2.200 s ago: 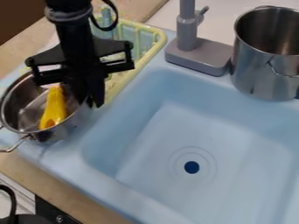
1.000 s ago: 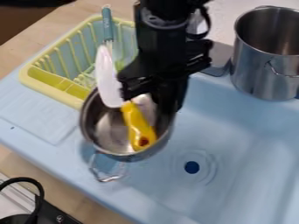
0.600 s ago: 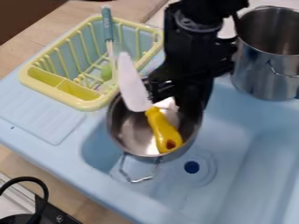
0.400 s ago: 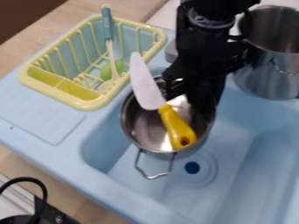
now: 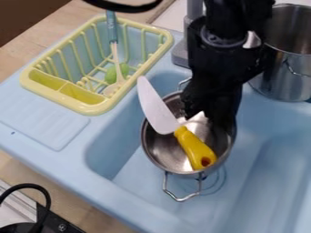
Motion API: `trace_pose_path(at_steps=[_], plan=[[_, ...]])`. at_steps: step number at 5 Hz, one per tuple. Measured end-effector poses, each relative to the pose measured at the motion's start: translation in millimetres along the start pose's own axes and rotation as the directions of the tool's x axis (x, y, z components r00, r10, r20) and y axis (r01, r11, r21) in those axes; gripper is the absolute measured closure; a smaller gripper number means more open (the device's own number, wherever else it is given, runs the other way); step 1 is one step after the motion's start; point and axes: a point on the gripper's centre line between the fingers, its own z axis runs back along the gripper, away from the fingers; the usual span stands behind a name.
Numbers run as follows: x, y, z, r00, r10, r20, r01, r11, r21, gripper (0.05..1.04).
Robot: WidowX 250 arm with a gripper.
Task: Move the silver pot to the right side of the sink
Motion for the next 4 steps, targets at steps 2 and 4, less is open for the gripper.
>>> trace_pose_path(at_steps=[2, 4], plan=[[1.6, 3.0, -14.3, 0.996, 0.089, -0.006, -0.089, 0.996, 0.011, 1.022], [7.1, 12.2, -18.1, 0.987, 0.161, 0.005, -0.16, 0.986, -0.046, 1.022]])
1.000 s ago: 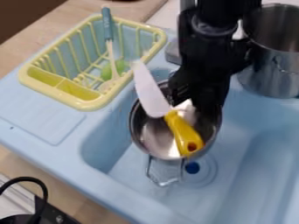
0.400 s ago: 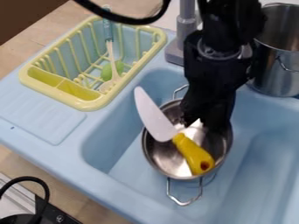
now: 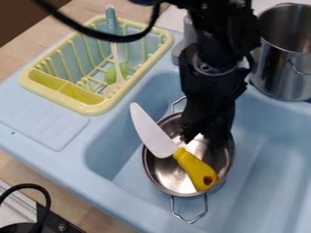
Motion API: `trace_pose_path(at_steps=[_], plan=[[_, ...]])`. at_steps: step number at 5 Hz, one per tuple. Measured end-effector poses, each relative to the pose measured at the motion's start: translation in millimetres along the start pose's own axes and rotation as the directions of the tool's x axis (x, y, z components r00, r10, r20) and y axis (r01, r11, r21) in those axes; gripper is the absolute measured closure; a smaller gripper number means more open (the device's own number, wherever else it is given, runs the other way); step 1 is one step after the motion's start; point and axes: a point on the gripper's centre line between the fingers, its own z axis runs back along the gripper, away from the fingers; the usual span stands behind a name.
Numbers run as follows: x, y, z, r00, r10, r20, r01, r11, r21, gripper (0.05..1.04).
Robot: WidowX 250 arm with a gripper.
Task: Move the silver pot to the right side of the sink
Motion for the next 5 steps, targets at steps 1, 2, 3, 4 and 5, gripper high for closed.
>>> trace_pose_path(at_steps=[1, 2, 3, 4, 5], plan=[[3.5, 4.5, 2.6, 0.999, 0.031, 0.014, -0.03, 0.999, -0.044, 1.022], [8.6, 4.4, 2.0, 0.998, 0.057, 0.013, -0.056, 0.996, -0.064, 1.007], [17.2, 5.1, 0.7, 0.998, 0.063, -0.012, -0.064, 0.996, -0.061, 0.865], [18.6, 10.1, -3.8, 0.998, 0.055, -0.019, -0.056, 0.997, -0.058, 0.627], [17.1, 13.9, 4.4, 0.997, 0.035, -0.063, -0.042, 0.993, -0.11, 0.314]])
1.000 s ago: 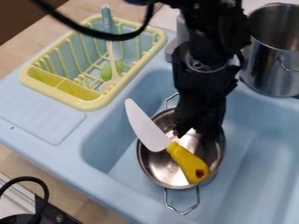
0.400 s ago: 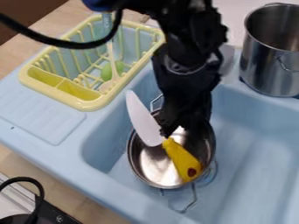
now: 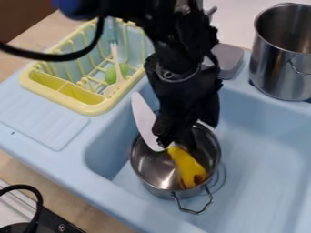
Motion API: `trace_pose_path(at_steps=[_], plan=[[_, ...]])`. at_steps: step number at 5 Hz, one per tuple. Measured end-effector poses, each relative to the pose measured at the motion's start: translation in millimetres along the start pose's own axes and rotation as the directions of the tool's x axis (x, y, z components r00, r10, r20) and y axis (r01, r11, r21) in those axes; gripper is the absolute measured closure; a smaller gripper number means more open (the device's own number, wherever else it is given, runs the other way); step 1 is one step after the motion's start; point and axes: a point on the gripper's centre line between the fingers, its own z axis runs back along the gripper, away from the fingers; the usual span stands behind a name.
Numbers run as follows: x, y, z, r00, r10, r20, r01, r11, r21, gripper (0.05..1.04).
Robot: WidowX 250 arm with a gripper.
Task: Move the silver pot to the right side of the sink
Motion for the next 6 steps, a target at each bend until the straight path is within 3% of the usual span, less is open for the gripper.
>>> trace_pose_path(at_steps=[1, 2, 3, 4, 5, 6], plan=[[0.2, 1.2, 10.9, 0.999, -0.014, -0.047, 0.011, 0.998, -0.06, 0.096], [4.8, 2.9, 23.7, 0.998, -0.046, -0.042, 0.042, 0.996, -0.081, 0.087], [7.6, 5.8, 33.1, 0.995, -0.099, -0.008, 0.099, 0.994, -0.053, 0.087], [13.1, 0.1, 50.8, 0.99, -0.142, 0.016, 0.143, 0.987, -0.068, 0.087], [20.8, 1.4, 64.4, 0.987, -0.157, 0.023, 0.157, 0.987, -0.037, 0.087], [36.1, 8.2, 78.8, 0.98, -0.189, 0.062, 0.185, 0.981, 0.063, 0.087]])
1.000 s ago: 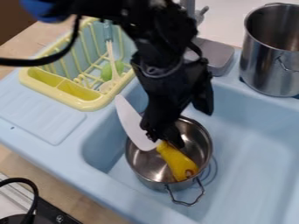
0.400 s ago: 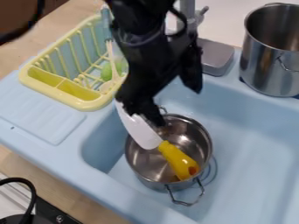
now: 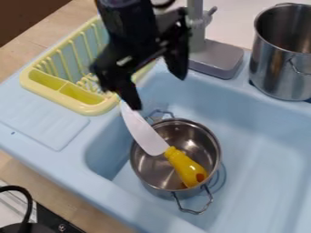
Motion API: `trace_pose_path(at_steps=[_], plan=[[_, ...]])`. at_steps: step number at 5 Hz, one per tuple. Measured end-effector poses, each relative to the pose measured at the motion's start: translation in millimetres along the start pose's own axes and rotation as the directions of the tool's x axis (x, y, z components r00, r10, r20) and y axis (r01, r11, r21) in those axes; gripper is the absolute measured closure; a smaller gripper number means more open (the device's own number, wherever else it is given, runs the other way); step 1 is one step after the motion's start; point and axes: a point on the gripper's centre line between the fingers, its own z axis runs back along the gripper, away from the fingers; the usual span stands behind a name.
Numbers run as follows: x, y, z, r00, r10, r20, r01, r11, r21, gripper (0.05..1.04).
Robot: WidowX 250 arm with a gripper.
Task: Move the silver pot to the right side of the sink
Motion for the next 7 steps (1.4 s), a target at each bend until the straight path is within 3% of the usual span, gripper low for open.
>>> trace_pose_path(at_steps=[1, 2, 3, 4, 5, 6, 7], plan=[[16.6, 20.3, -0.4, 1.0, -0.018, -0.004, 0.018, 0.994, 0.105, 0.087], [27.1, 35.5, -0.1, 0.998, -0.052, -0.043, 0.057, 0.991, 0.124, 0.087], [41.0, 54.3, 3.7, 0.999, -0.046, 0.013, 0.043, 0.986, 0.162, 0.087], [59.1, 69.3, 10.0, 0.998, -0.009, 0.055, 0.0, 0.986, 0.168, 0.087], [79.7, 83.5, 5.5, 0.998, -0.05, 0.026, 0.044, 0.977, 0.208, 0.087], [95.2, 87.5, 1.4, 0.97, -0.237, -0.048, 0.242, 0.952, 0.189, 0.087], [106.6, 88.9, -6.3, 0.89, -0.445, -0.098, 0.456, 0.875, 0.164, 0.087]])
